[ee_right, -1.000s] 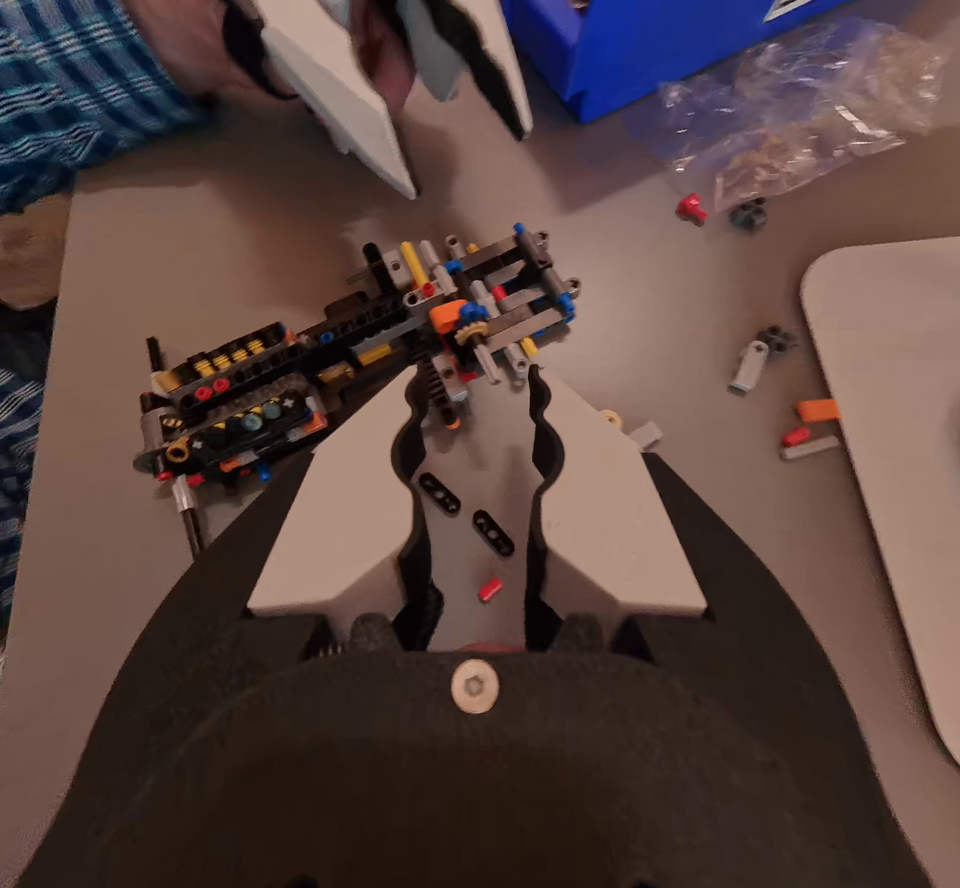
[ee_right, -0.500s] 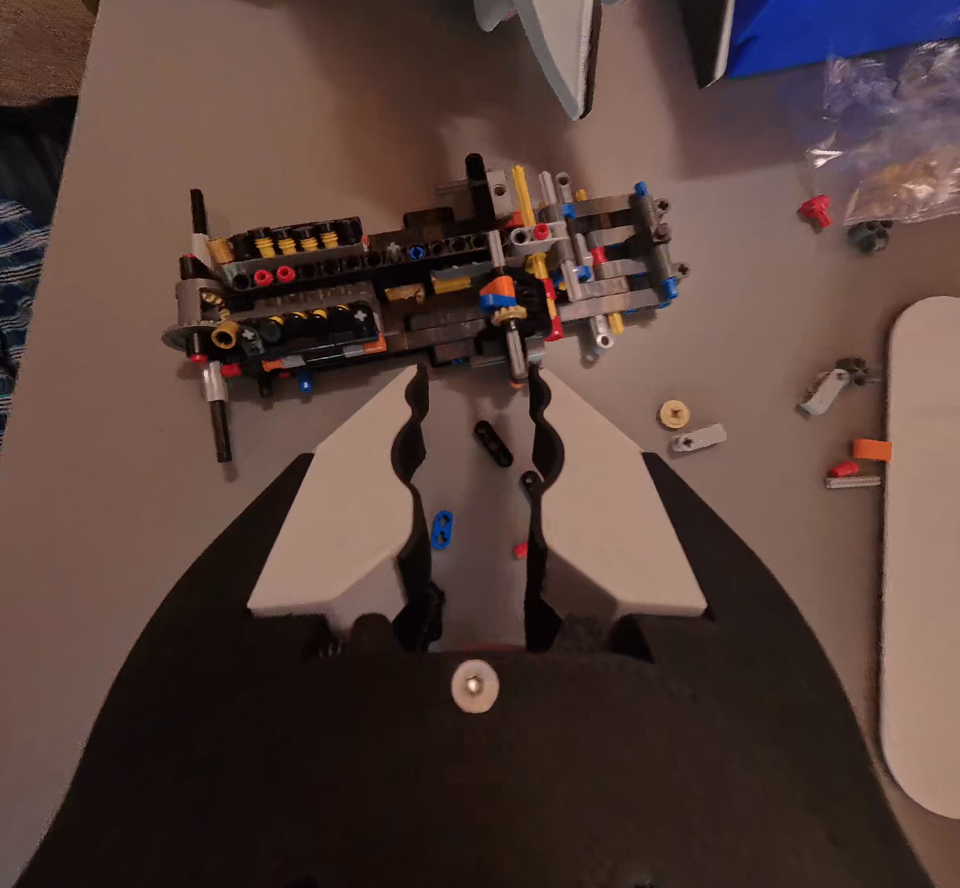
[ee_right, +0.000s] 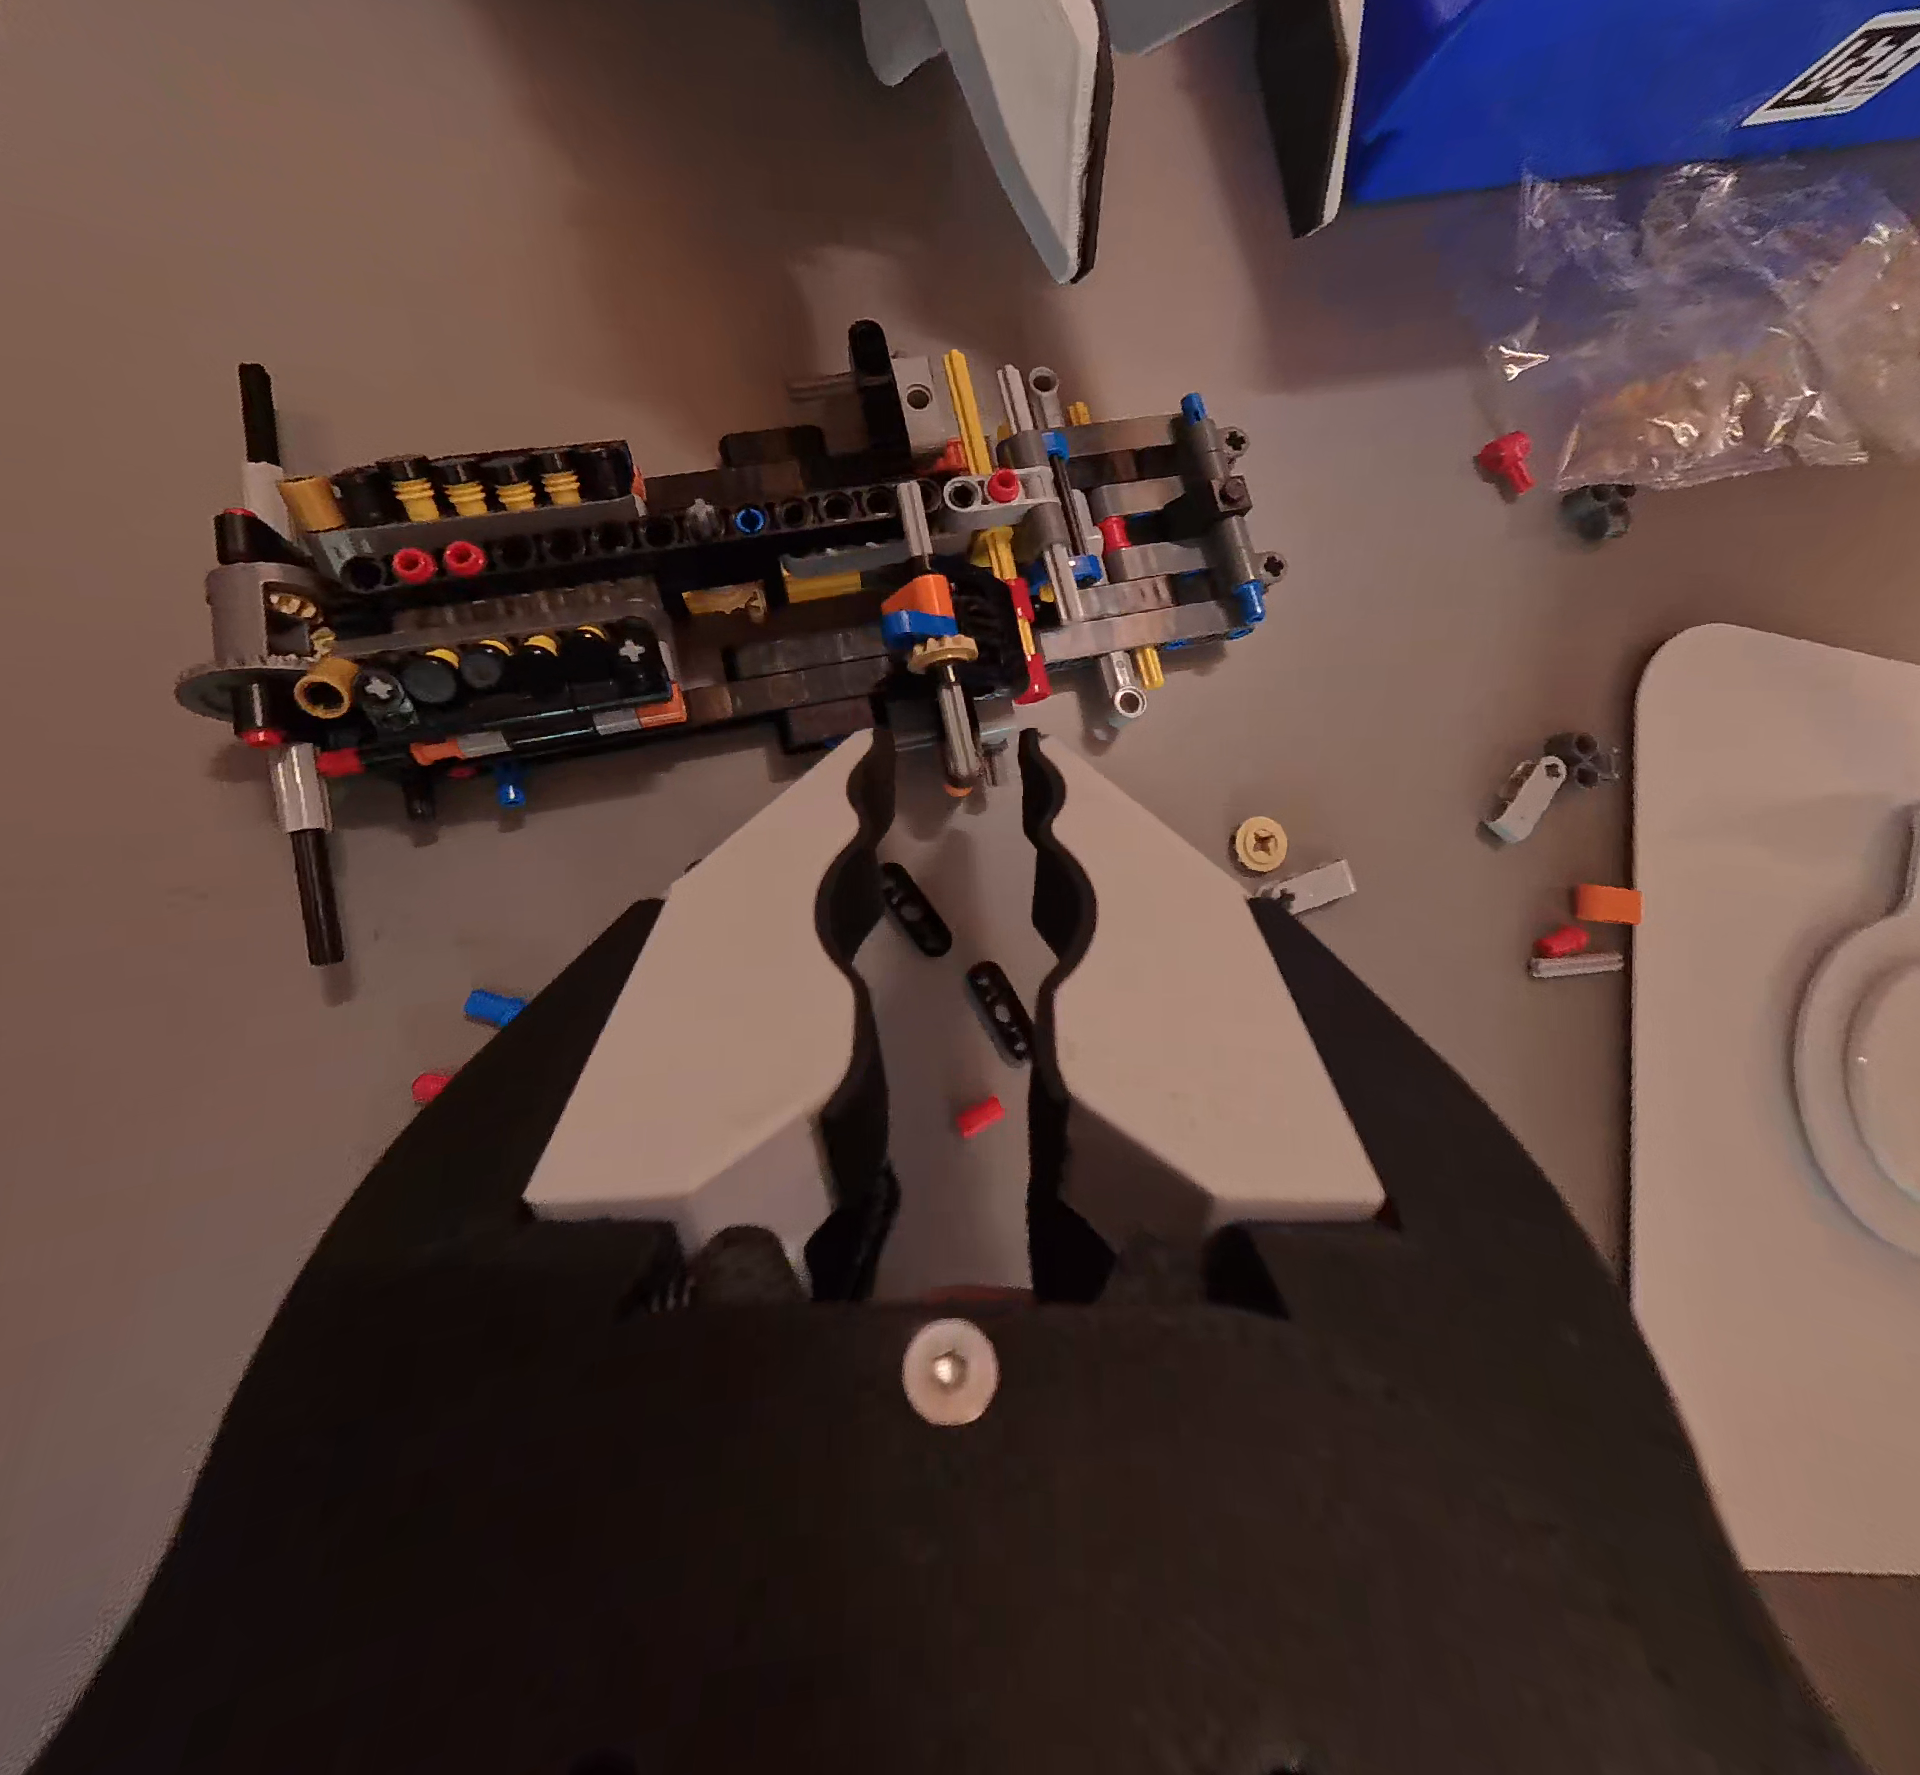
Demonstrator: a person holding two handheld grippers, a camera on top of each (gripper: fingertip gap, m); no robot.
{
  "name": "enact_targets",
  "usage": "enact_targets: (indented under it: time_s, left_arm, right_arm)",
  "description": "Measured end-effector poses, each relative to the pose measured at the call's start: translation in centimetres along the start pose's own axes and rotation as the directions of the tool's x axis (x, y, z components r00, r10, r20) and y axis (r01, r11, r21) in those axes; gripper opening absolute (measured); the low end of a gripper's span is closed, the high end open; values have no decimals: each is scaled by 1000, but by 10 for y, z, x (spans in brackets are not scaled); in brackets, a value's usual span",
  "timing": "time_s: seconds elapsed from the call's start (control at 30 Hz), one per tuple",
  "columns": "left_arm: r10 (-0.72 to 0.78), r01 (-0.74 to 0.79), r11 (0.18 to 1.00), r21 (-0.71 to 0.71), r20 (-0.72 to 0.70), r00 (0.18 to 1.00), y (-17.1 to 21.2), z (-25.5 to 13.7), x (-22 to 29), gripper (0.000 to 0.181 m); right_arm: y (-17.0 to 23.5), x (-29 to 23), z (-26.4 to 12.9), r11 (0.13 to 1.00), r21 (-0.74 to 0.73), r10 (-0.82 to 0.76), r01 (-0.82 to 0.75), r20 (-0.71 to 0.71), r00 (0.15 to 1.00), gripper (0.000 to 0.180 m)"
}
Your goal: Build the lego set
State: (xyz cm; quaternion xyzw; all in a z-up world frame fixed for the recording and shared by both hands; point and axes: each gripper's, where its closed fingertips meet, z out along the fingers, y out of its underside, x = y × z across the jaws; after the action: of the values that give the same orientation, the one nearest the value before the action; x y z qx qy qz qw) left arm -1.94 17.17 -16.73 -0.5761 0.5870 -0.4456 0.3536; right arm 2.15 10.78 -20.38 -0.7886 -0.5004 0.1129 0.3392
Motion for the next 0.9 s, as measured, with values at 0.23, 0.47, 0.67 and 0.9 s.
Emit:
enact_targets:
  time_s: [0.23, 0.47, 0.67, 0.9]
  left_arm:
    - [-11, 11, 1000, 2, -5, 1000, 0, 0, -1, 46]
    - [-12, 12, 1000, -1, -12, 1000, 0, 0, 0, 45]
    - [-25, 25, 1000, 1, -21, 999, 0, 0, 0, 45]
    - [-34, 34, 999, 0, -28, 999, 0, 1, 0, 45]
  right_arm:
    - [-7, 7, -1, 1000, 29, -1, 1, -18, 1000, 12]
    - [-18, 17, -5, 994, 82, 67, -68, 12, 998, 9]
    - [-21, 32, -5, 980, 111, 159, -162, 37, 987, 16]
    - [-19, 32, -2, 977, 101, 182, -188, 66, 981, 21]
